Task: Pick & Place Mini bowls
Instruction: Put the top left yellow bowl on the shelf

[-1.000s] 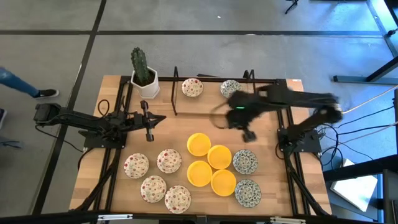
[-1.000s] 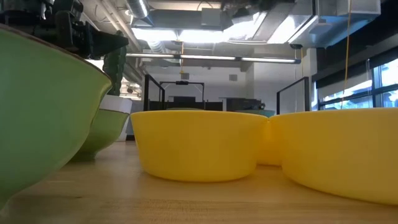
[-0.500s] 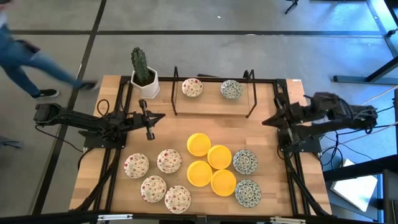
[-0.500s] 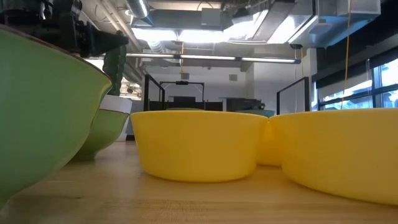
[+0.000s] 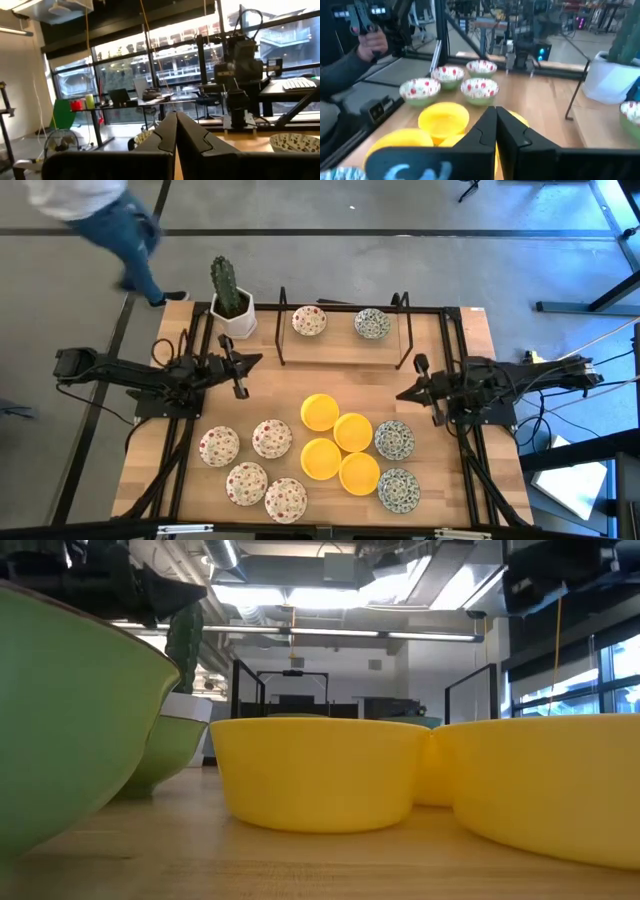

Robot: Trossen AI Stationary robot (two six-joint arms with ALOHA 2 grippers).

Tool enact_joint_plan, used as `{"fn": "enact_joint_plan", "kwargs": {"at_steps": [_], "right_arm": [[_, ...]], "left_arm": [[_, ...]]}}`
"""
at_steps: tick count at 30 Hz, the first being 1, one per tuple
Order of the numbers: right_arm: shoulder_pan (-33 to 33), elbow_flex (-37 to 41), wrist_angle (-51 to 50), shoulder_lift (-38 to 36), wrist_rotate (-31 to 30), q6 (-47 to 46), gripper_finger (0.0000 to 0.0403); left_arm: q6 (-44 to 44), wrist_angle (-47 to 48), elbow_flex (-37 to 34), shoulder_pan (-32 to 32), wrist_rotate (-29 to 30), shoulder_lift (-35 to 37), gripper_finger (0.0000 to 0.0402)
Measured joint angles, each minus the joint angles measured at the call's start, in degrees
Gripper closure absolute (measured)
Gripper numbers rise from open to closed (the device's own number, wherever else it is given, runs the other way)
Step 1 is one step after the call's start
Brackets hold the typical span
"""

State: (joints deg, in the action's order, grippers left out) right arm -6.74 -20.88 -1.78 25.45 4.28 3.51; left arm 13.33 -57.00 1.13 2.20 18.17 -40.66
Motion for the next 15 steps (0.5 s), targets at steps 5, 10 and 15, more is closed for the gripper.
{"fn": "enact_joint_plan", "kwargs": {"at_steps": [5, 10, 15], "right_arm": [[0.0, 0.7, 0.9, -0.8, 0.4, 2.5, 0.0398], [0.0, 0.7, 0.7, -7.0, 1.4, 4.9, 0.0398], [0.0, 2.9, -0.6, -13.9, 5.5, 2.7, 0.0398]], "left_arm": [[-1.1, -0.2, 0.0, 0.0, 0.2, -0.5, 0.0397], [-1.1, -0.3, 0.0, 0.0, 0.2, -0.5, 0.0399], [0.3, -0.3, 0.0, 0.0, 0.2, -0.5, 0.0396]]}}
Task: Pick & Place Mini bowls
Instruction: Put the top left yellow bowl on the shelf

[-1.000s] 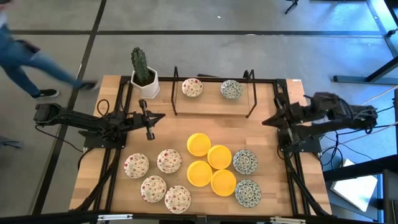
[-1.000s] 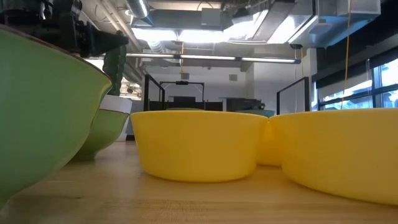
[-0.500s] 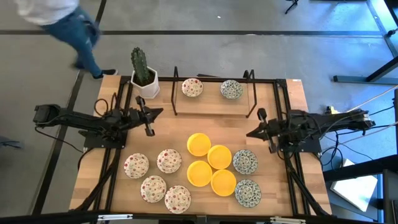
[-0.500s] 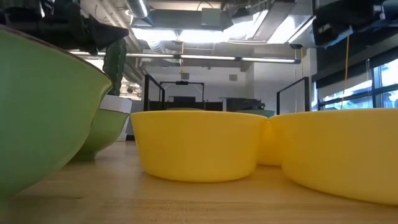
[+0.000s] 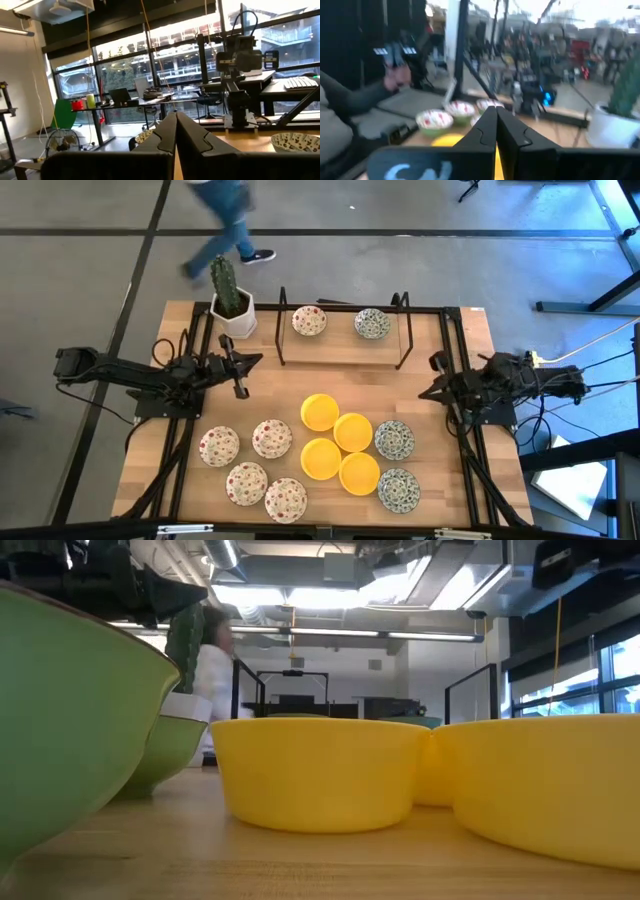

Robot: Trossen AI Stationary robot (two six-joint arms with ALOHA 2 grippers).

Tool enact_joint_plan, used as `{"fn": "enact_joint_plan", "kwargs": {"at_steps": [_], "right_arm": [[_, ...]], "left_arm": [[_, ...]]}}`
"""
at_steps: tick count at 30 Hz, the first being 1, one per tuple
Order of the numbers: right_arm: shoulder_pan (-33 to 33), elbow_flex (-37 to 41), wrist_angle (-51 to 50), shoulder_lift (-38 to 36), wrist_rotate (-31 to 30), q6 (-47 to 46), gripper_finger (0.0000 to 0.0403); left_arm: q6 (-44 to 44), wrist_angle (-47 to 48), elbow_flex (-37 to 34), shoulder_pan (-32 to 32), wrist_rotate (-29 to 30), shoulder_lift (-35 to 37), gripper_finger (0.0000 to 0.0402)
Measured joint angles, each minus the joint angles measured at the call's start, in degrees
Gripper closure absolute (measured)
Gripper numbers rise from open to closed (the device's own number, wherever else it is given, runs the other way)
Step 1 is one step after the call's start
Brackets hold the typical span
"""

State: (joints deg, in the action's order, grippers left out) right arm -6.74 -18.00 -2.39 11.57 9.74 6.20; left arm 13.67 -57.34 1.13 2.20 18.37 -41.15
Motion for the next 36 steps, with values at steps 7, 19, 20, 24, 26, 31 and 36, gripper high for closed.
{"fn": "enact_joint_plan", "kwargs": {"at_steps": [7, 19, 20, 24, 26, 31, 36], "right_arm": [[0.0, 1.8, -5.1, -10.7, -1.1, -0.4, 0.0398], [0.0, 4.6, -2.5, -10.6, -0.7, -0.3, 0.0398], [0.0, 4.8, -1.5, -10.5, -0.7, 0.0, 0.0398], [0.0, 6.6, 2.0, -10.6, -0.8, 0.3, 0.0398], [0.0, 8.0, 3.3, -10.6, -1.8, 0.5, 0.0398], [0.0, 10.0, 5.9, -10.6, -6.2, 0.8, 0.0398], [0.0, 10.0, 5.8, -10.6, -6.7, 2.1, 0.0398]], "left_arm": [[-0.3, 0.1, 0.0, 0.0, 0.0, 0.0, 0.0397], [-0.5, 1.1, 0.0, 0.0, 0.1, 0.0, 0.0396], [-0.5, 1.1, 0.0, 0.0, 0.1, 0.0, 0.0396], [-0.5, 1.1, 0.0, 0.0, 0.1, 0.0, 0.0399], [-0.5, 1.1, 0.0, 0.0, 0.1, 0.0, 0.0399], [-0.6, 1.1, 0.0, 0.0, 0.0, 0.0, 0.0394], [-2.4, 2.0, 0.0, 0.0, 0.0, 0.0, 0.0397]]}}
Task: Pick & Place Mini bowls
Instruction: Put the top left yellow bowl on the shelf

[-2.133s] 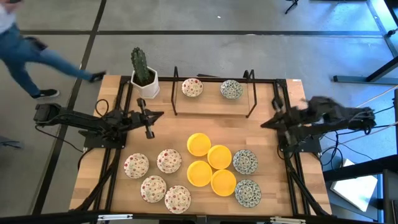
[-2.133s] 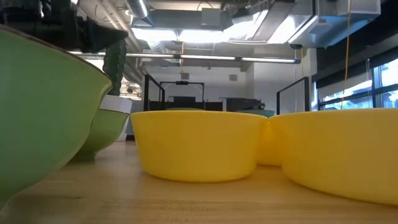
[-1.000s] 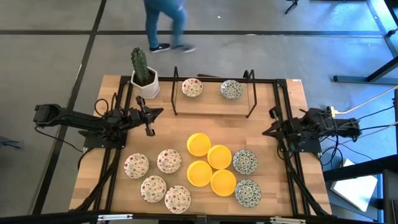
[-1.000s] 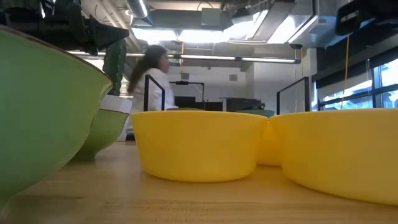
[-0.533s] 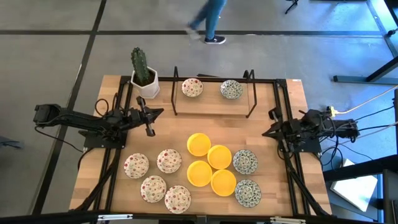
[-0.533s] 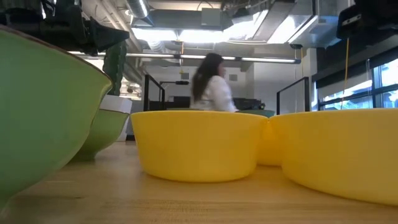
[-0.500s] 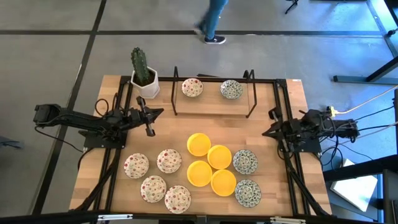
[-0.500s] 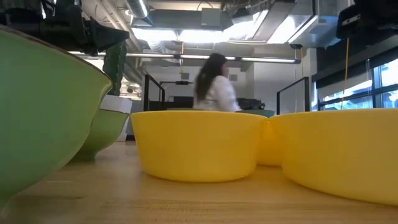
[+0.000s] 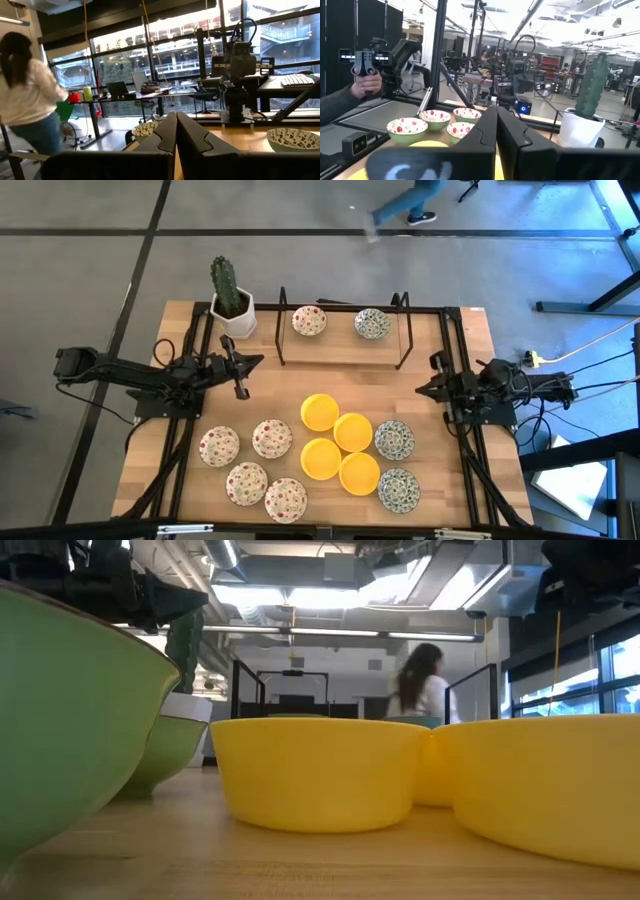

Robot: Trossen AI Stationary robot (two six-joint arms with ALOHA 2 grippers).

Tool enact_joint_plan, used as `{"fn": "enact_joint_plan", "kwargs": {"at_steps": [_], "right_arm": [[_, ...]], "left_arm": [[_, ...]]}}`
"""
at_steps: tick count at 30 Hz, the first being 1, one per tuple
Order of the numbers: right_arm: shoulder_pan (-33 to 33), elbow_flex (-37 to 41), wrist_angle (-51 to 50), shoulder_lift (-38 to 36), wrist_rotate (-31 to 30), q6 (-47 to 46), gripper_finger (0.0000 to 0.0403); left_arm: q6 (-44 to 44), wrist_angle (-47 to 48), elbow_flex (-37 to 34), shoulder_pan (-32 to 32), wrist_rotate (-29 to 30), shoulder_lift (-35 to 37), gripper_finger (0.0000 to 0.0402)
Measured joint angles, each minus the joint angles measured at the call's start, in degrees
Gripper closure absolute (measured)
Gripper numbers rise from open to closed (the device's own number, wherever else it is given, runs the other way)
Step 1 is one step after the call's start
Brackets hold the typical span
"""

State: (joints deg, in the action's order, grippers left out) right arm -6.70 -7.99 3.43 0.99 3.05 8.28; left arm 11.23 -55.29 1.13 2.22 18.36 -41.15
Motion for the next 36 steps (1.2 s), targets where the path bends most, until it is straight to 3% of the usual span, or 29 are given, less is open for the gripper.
{"fn": "enact_joint_plan", "kwargs": {"at_steps": [13, 19, 31, 36], "right_arm": [[0.0, 0.0, -1.5, 0.0, -1.6, 1.2, 0.0398], [0.0, 0.0, -1.6, 0.0, -2.4, 1.2, 0.0398], [0.0, 0.0, -1.6, 0.0, -2.4, 1.2, 0.0387], [0.0, 0.0, -1.6, 0.0, -2.4, 1.2, 0.0386]], "left_arm": [[-0.1, 0.3, 0.0, 0.0, 0.0, 0.0, 0.0398], [-0.1, 0.6, 0.0, 0.0, -2.9, 0.0, 0.0396], [-3.1, 2.3, 1.1, -1.8, -0.3, 0.0, 0.0399], [-1.8, 3.3, 5.3, -7.1, -8.5, 0.0, 0.0399]]}}
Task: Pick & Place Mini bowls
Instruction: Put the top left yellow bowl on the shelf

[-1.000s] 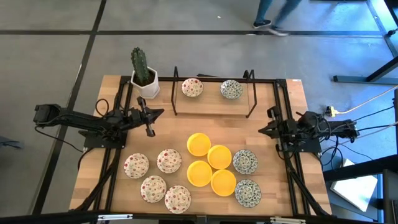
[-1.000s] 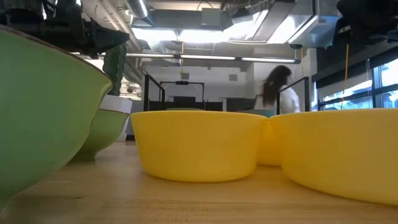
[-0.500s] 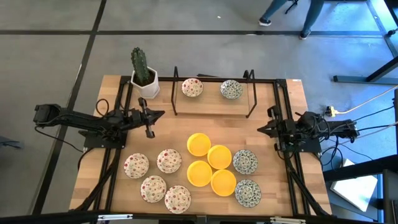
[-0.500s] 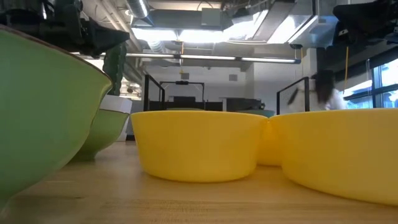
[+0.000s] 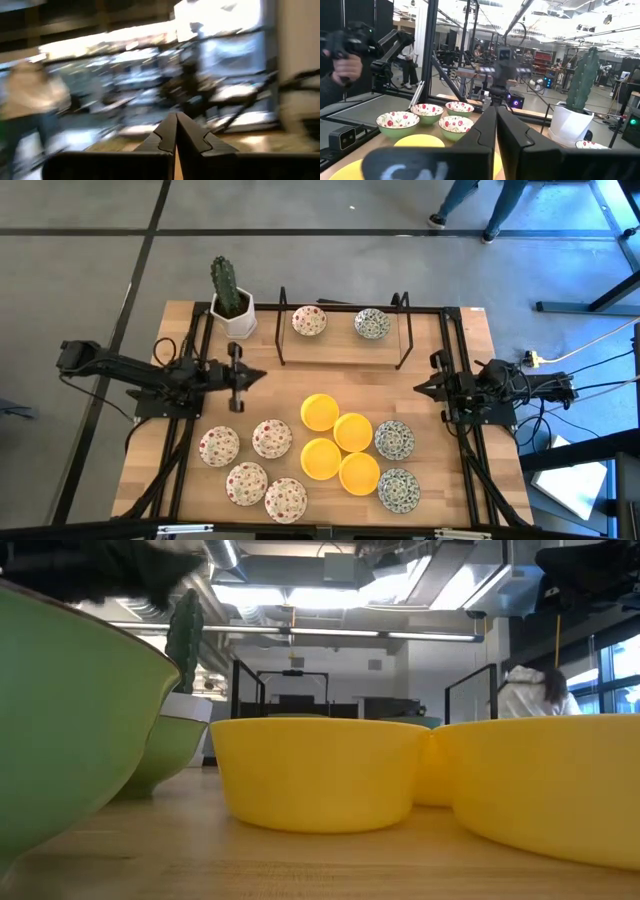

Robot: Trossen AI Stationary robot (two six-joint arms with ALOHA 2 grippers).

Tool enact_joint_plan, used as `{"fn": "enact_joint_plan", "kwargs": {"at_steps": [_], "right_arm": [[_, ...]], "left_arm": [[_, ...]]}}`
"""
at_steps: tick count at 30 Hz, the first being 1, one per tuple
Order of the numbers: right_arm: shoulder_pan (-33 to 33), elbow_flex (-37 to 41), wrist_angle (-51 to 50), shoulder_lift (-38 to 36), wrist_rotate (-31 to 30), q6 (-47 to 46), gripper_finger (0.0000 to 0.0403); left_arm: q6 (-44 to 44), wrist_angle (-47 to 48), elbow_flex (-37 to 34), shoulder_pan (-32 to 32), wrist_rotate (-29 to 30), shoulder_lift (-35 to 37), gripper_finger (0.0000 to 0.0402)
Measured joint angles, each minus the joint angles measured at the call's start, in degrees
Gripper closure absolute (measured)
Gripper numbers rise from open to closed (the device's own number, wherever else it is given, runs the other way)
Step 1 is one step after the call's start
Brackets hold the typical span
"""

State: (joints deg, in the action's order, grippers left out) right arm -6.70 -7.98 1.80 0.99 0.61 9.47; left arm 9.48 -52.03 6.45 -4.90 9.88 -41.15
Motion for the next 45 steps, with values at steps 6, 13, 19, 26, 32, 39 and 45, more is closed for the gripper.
{"fn": "enact_joint_plan", "kwargs": {"at_steps": [6, 13, 19, 26, 32, 39, 45], "right_arm": [[0.0, 0.0, -0.3, 0.0, 0.0, 0.0, 0.0386], [0.0, 0.0, -1.0, 0.0, 0.0, -0.2, 0.0386], [0.0, 0.0, -1.0, 0.0, 0.0, -0.2, 0.0386], [0.0, 0.0, -1.1, 0.0, 0.0, -0.3, 0.0386], [0.0, 0.0, -1.1, 0.0, 0.0, -0.4, 0.0386], [0.0, 0.0, -1.6, 0.0, 0.0, -0.4, 0.0386], [0.0, 0.0, -2.1, 0.0, 0.0, -0.4, 0.0386]], "left_arm": [[1.5, 3.0, 7.0, -10.1, 1.7, -3.3, 0.0399], [-5.8, 25.1, 20.4, -15.9, 22.5, -12.5, 0.0399], [-21.6, 52.3, 37.0, -20.3, 22.1, -21.1, 0.0398], [-27.2, 75.8, 56.1, -25.7, 21.2, -31.8, 0.0395], [-33.4, 90.1, 65.9, -27.3, 18.7, -39.2, 0.0372], [-45.6, 99.8, 69.4, -27.4, 18.2, -42.8, 0.0324], [-45.7, 103.7, 69.4, -27.2, 18.5, -43.9, 0.0292]]}}
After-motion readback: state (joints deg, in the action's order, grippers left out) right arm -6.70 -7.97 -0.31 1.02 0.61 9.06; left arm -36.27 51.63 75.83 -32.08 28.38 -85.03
